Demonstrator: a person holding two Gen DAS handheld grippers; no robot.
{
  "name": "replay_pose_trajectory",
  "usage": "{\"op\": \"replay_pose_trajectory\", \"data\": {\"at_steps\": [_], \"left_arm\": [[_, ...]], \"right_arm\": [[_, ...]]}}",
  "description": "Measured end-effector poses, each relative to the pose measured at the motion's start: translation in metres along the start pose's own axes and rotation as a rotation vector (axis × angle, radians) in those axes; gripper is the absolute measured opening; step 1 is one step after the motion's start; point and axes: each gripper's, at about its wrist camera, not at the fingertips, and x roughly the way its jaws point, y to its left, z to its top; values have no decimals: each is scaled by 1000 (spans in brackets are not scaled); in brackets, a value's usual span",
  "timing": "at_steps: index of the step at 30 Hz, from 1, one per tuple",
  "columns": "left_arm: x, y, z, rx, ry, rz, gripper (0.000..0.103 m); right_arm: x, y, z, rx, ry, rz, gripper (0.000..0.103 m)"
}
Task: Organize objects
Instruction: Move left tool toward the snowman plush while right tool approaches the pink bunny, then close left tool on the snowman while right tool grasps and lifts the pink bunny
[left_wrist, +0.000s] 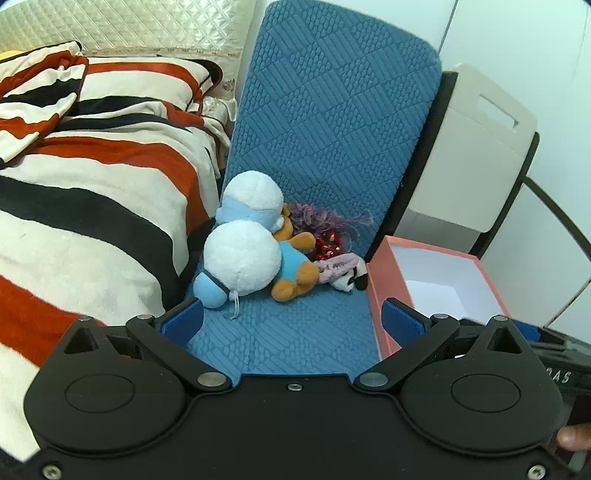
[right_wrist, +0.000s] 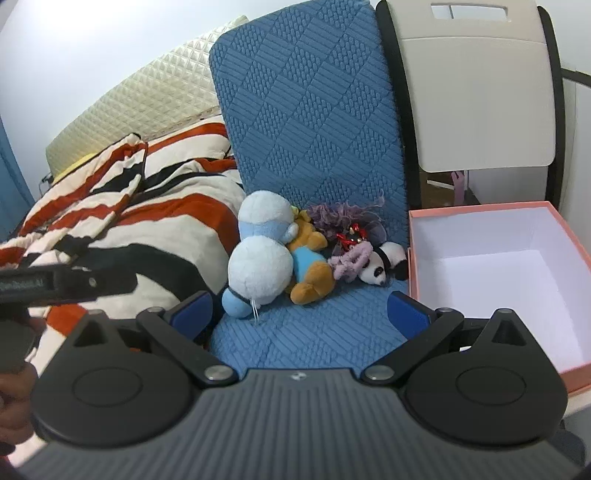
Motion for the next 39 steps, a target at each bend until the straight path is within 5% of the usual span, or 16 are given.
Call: {"op": "replay_pose_trajectory", "data": {"at_steps": [7, 24, 36, 39], "left_arm": [[61, 13, 23, -1, 42, 1, 99], [259, 45, 69, 16, 172, 73, 99], [339, 58, 58, 75, 238, 121, 103], [344, 58, 56, 86, 227, 119, 103]], "right_arm": [[56, -10, 16, 8, 47, -30, 71], [226, -60, 33, -54, 190, -88, 58], [297, -79, 33, -132, 231, -165, 55], [304, -84, 33, -119, 260, -163, 36]]}}
